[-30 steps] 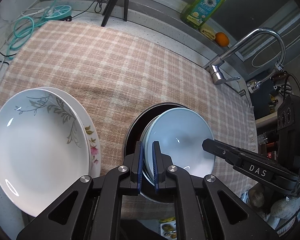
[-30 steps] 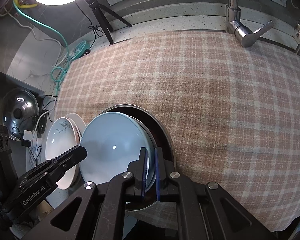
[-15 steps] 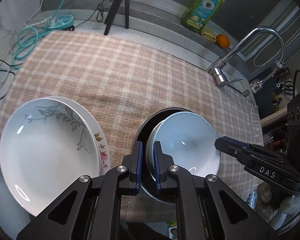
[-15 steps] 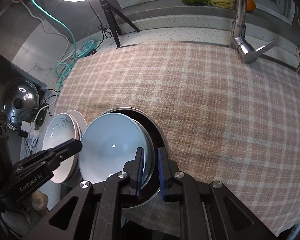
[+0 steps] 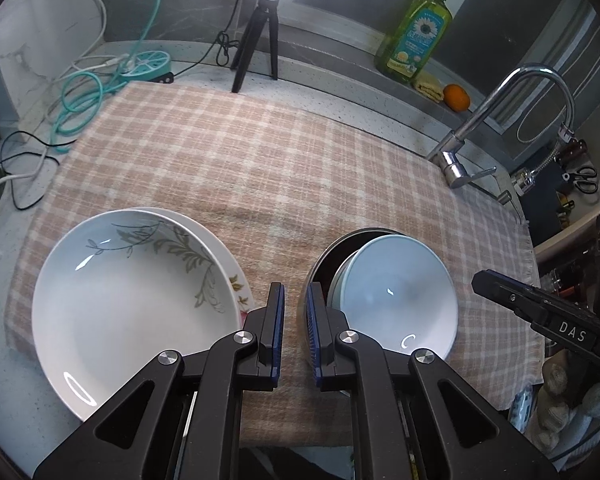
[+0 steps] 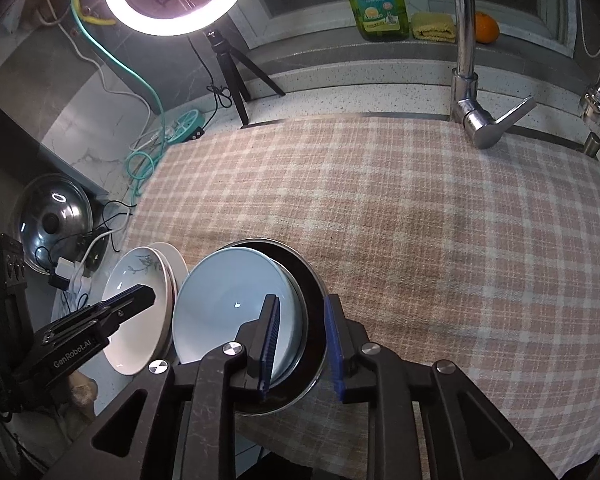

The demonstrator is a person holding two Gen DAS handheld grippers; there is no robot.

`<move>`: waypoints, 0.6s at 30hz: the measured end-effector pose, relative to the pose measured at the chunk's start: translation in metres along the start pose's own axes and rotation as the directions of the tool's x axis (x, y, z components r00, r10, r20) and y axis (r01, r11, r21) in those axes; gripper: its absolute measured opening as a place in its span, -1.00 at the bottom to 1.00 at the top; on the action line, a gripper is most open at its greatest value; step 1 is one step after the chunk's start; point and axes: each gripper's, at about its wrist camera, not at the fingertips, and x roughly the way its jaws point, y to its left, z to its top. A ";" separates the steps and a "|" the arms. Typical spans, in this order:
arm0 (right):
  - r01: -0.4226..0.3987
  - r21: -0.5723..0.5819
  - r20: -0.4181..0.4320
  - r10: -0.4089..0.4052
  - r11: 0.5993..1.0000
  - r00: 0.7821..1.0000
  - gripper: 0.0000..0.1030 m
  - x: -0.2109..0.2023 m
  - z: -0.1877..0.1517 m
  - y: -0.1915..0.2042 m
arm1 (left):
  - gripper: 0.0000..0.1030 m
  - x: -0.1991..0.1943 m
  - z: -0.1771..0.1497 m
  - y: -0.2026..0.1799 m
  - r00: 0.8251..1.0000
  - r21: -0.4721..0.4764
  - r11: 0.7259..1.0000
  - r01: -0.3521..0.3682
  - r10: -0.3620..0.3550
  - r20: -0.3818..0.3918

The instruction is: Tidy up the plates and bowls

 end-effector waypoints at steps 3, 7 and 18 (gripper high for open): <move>0.029 -0.023 0.036 -0.029 0.999 0.999 -0.58 -0.005 -0.006 -0.002 | -0.81 -0.007 -0.006 0.011 0.999 -0.056 0.998 0.034 -0.033 0.017; 0.042 -0.017 0.058 -0.041 0.999 0.998 -0.57 -0.007 -0.013 -0.009 | -0.81 -0.009 -0.017 0.024 0.996 -0.134 0.987 0.084 -0.082 0.021; -0.014 0.090 0.019 0.012 0.996 1.000 -0.57 0.012 -0.030 -0.028 | -0.81 0.010 -0.027 0.027 0.990 -0.169 0.977 0.130 -0.137 -0.029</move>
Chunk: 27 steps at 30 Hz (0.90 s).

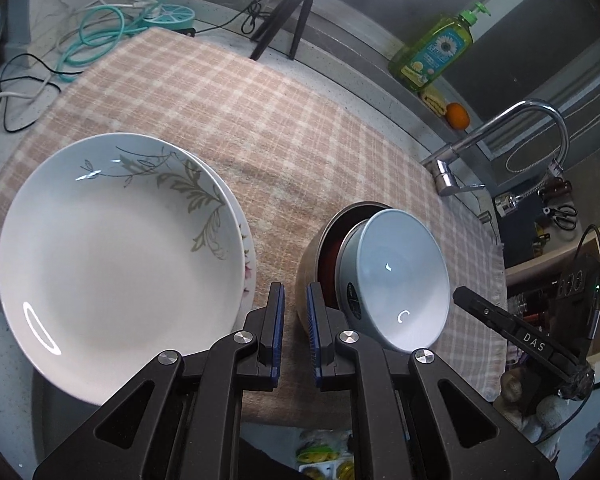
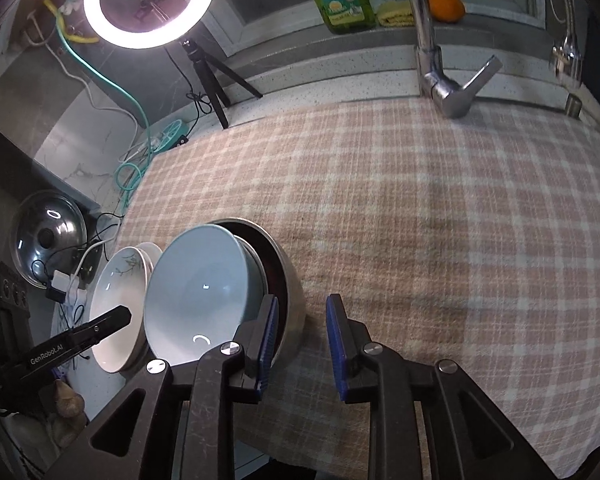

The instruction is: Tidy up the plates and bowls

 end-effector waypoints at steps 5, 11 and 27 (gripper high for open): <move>-0.030 0.034 -0.019 0.031 0.999 0.999 -0.57 0.007 0.000 -0.004 | -0.82 0.009 0.003 0.000 1.000 0.005 1.000 0.008 -0.008 -0.027; -0.040 0.060 -0.033 0.042 0.997 0.999 -0.57 0.013 0.001 -0.007 | -0.82 0.015 0.005 -0.003 0.999 0.024 1.000 0.005 -0.004 -0.043; -0.047 0.076 -0.058 0.051 0.996 0.997 -0.60 0.026 0.003 -0.006 | -0.82 0.034 0.009 -0.010 0.996 0.061 0.998 0.004 0.002 -0.085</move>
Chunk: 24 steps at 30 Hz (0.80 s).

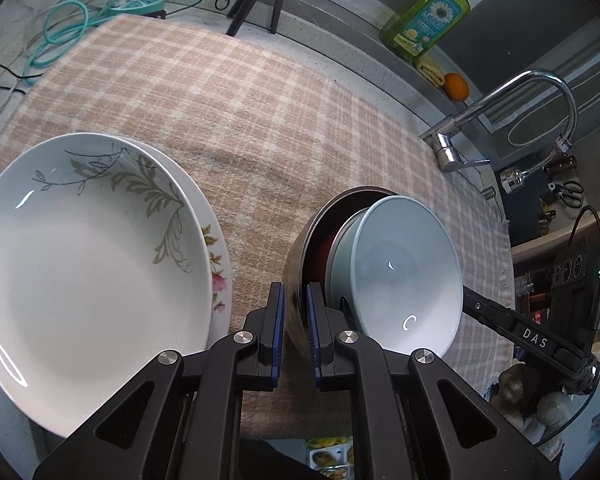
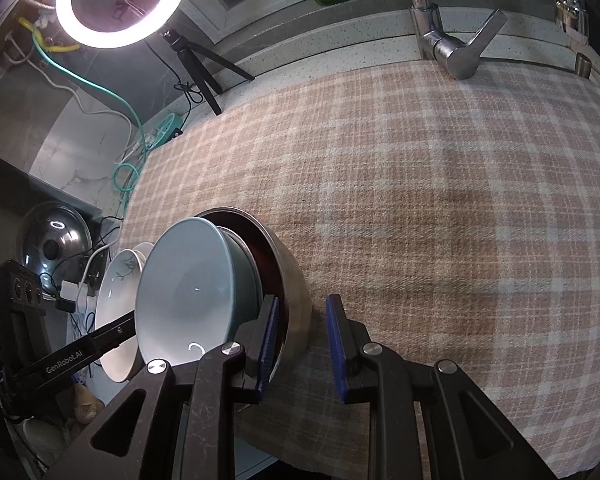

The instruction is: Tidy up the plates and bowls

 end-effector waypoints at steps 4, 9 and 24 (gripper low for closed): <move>-0.015 0.009 -0.008 0.015 1.000 1.000 -0.69 0.003 0.001 -0.003 | -0.82 0.004 0.001 0.000 1.000 -0.003 1.000 0.001 -0.001 -0.007; -0.022 0.003 -0.017 0.022 1.000 1.000 -0.75 0.005 0.002 -0.001 | -0.82 0.009 0.001 -0.001 1.000 -0.001 1.000 0.003 -0.003 -0.019; -0.008 -0.001 -0.038 0.007 1.000 0.999 -0.81 0.011 0.002 0.007 | -0.82 0.010 0.002 0.001 1.000 -0.018 1.000 0.009 -0.009 -0.019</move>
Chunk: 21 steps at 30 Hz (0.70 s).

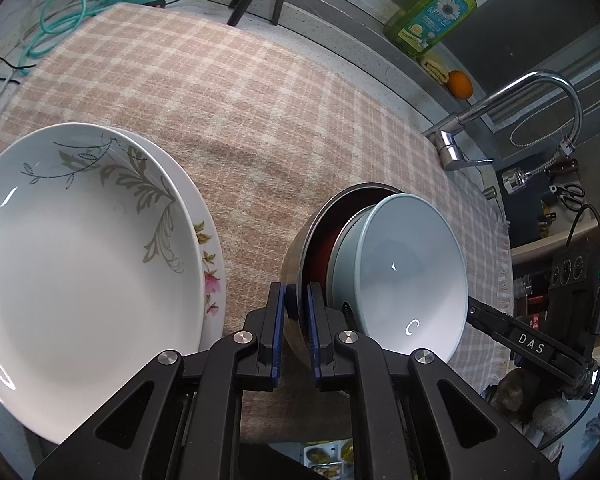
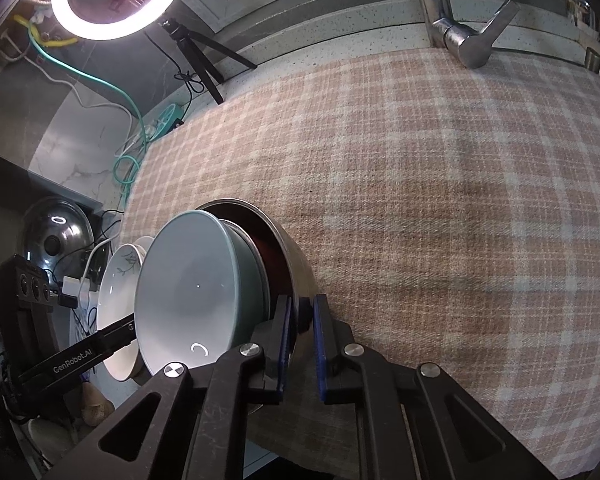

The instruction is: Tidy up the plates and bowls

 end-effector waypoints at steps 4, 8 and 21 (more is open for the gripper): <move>0.004 0.010 0.002 -0.004 1.000 1.000 -0.82 -0.002 0.001 0.001 | -0.82 -0.002 -0.001 -0.001 1.000 -0.004 1.000 -0.005 0.005 0.006; -0.001 0.007 0.008 0.001 1.000 1.000 -0.82 -0.007 0.004 0.005 | -0.82 -0.008 0.000 -0.001 1.000 -0.005 1.000 -0.001 0.001 0.019; -0.015 -0.049 0.049 0.018 0.999 0.999 -0.81 -0.028 0.013 0.033 | -0.82 -0.040 0.008 0.000 0.996 -0.008 1.000 0.012 -0.011 0.091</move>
